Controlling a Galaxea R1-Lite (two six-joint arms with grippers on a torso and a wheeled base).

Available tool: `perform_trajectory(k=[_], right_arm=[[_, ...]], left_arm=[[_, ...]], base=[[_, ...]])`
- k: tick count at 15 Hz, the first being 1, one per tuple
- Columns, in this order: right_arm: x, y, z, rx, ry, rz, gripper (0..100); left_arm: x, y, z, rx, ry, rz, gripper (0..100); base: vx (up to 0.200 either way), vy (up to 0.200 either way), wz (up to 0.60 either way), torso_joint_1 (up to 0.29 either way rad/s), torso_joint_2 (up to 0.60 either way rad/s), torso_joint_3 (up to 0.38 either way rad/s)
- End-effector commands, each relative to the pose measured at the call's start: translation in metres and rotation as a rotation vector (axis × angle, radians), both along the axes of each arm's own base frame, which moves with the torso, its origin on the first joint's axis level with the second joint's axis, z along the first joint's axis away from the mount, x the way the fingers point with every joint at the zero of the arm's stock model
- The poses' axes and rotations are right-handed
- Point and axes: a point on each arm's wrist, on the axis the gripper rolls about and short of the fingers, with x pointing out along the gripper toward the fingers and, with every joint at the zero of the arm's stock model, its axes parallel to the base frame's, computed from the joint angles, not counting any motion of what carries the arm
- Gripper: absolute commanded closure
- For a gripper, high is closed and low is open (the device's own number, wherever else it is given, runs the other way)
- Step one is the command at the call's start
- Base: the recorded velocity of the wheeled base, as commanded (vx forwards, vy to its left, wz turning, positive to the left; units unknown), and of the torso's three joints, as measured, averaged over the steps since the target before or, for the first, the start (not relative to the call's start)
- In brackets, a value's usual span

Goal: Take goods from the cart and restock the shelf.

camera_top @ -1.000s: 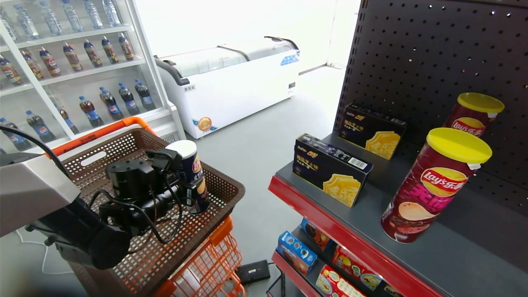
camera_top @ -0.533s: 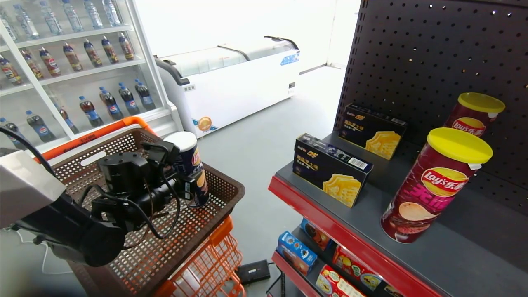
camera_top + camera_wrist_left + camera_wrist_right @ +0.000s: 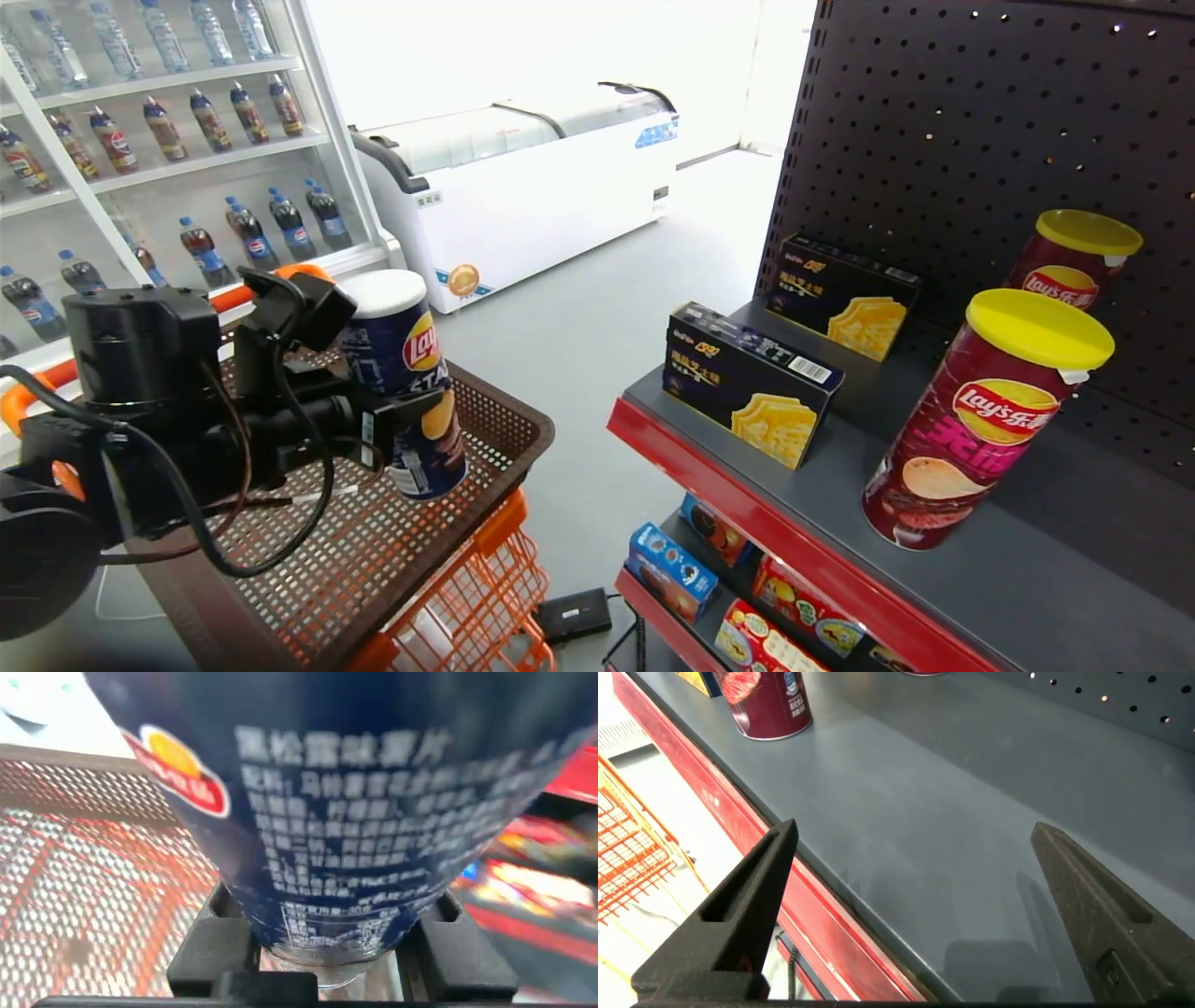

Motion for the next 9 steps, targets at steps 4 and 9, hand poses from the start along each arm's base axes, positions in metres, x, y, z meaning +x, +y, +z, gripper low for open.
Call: perform_trajectory(k=[4,9], right_arm=[[0.000,0.000,0.000,-0.001,0.001,0.000,0],[0.000,0.000,0.000,-0.001,0.001,0.000,0]], left_arm=[[-0.061,-0.011,0.046,-0.089,-0.085,-0.096,100],[-0.067,-0.016,0.053,-0.097,-0.117,-0.128,100]], base=[[0.000,0.000,0.00,0.000,0.00,0.000],[0.000,0.000,0.00,0.000,0.00,0.000]])
